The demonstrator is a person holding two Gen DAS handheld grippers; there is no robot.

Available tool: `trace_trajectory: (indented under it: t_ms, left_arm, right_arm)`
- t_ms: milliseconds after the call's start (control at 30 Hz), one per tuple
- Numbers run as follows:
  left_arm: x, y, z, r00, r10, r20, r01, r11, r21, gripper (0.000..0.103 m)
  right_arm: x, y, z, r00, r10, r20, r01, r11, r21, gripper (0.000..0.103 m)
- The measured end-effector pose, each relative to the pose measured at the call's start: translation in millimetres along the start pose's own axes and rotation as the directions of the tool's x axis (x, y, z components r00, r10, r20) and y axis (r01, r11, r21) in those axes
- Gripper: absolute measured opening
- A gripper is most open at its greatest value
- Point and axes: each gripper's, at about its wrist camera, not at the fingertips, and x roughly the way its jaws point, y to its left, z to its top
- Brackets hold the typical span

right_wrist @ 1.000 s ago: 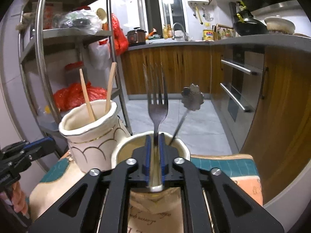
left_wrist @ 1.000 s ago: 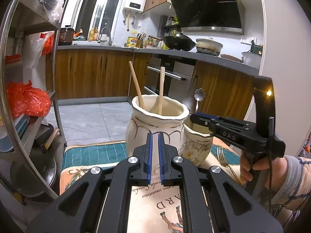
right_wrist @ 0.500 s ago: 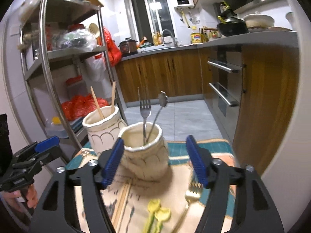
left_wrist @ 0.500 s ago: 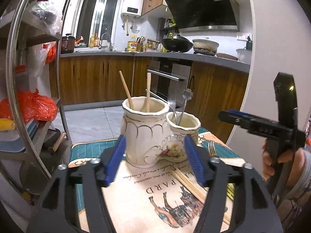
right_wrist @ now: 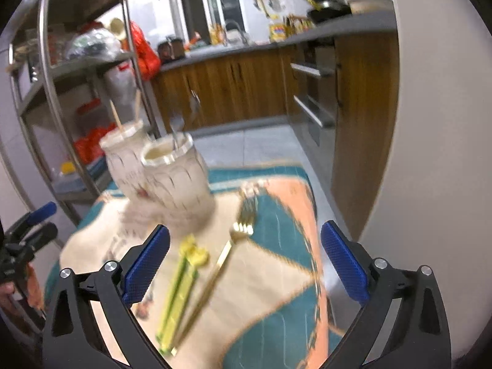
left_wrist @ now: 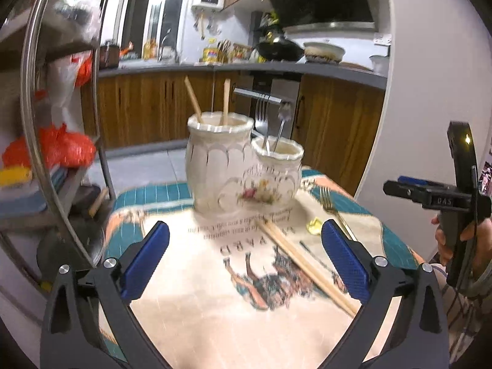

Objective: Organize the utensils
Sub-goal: 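Withdraw both open tools from the vases back toward the table, then grasp the gold fork with the right tool while the left tool grasps a wooden chopstick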

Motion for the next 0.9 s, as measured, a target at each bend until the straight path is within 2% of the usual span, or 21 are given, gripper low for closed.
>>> trace_trajectory:
  t_ms: [133,300,567,667,700,733,800,900]
  left_arm:
    - [11.3,-0.5,-12.3,0.998,0.03,-0.061,-0.03,1.0,-0.001,0.097]
    - [24.2,-0.6,-25.2,0.991,0.053,-0.12,-0.053,0.999,-0.001,0.097]
    - [30.5,-0.4,-31.7,0.99,0.039,-0.139,-0.04,0.999,-0.004,0.097]
    - [31.2,-1.8,-31.3,0.99,0.033,-0.135,-0.035,0.999,-0.006,0.097]
    - [31.1,-1.8,-31.6,0.99,0.031,-0.135,-0.032,0.999,-0.007,0.097]
    - [31.3,-1.8,-31.5,0.991,0.029,-0.134,-0.03,1.0,-0.008,0.097]
    - [30.8,-1.4,-31.7,0.991,0.025,-0.133,-0.027,1.0,-0.01,0.097]
    - [31.3,-1.3,-31.7,0.99,0.024,-0.136,-0.025,1.0,-0.011,0.097]
  right_arm:
    - [15.0,-3.4,-19.2,0.996,-0.029,-0.084,0.031,0.999,0.016,0.098]
    - [26.1,3.8,-30.8,0.99,-0.037,-0.135,0.039,0.999,0.009,0.098]
    - [42.7,14.9,-23.3,0.984,-0.063,-0.169,0.058,0.998,-0.035,0.098]
    - [52.3,17.0,-18.2,0.978,-0.078,-0.195,0.069,0.996,-0.052,0.094]
    - [54.9,17.4,-16.3,0.976,-0.075,-0.203,0.066,0.997,-0.051,0.086]
    - [57.2,17.6,-14.7,0.975,-0.072,-0.21,0.063,0.997,-0.049,0.073]
    - [63.4,17.3,-13.4,0.968,-0.059,-0.244,0.052,0.998,-0.037,0.059]
    - [71.3,18.2,-13.9,0.958,-0.015,-0.287,0.013,1.0,-0.01,0.043]
